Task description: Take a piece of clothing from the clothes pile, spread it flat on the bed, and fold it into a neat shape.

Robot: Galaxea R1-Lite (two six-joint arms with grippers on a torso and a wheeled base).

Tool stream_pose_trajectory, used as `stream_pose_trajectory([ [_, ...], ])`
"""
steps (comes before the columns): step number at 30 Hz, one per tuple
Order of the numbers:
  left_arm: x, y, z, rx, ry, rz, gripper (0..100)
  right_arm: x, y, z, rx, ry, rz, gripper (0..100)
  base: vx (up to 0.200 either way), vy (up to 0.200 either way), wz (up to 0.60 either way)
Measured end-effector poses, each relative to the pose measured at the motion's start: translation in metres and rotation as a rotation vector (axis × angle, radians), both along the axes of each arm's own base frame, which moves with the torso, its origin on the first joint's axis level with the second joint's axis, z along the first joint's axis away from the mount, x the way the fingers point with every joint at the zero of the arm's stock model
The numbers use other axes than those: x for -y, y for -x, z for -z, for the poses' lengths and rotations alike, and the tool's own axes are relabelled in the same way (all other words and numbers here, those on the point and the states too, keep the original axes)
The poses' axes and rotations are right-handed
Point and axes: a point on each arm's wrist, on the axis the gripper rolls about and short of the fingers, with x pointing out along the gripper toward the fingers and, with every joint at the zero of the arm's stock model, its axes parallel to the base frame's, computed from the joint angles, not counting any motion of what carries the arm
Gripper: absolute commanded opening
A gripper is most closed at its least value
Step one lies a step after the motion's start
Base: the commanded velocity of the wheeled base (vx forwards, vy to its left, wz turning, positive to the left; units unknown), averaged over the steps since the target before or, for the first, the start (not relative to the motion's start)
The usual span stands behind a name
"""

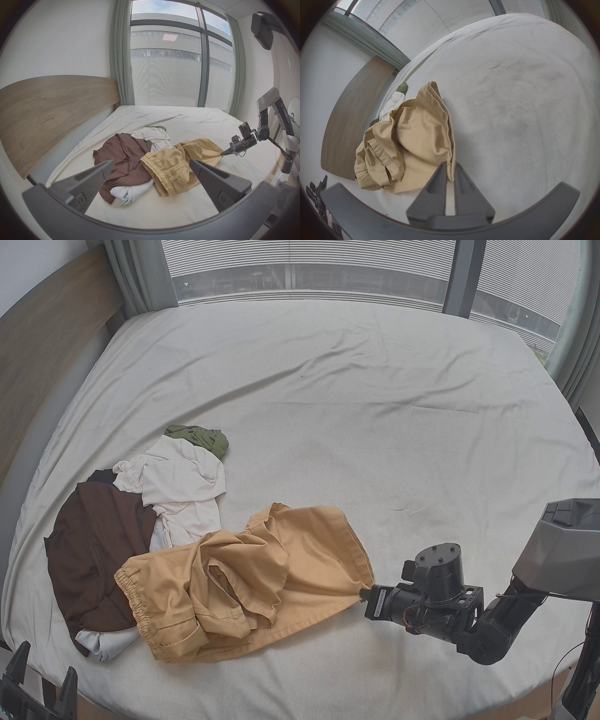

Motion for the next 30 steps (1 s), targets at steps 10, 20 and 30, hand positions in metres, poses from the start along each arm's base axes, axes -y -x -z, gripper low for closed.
stream_pose_trajectory([
  [10, 0.0, 0.0, 0.0, 0.0, 0.0, 0.0, 100, 0.031, 0.012, 0.006, 0.013, 0.03, 0.043, 0, 0.0, 0.0, 0.0],
  [20, 0.0, 0.0, 0.0, 0.0, -0.001, 0.001, 100, 0.067, 0.037, 0.015, -0.017, 0.088, 0.084, 0, 0.0, 0.0, 0.0],
  [30, 0.0, 0.0, 0.0, 0.0, -0.001, 0.0, 100, 0.092, 0.069, 0.024, -0.095, 0.152, 0.092, 0, 0.0, 0.0, 0.0],
])
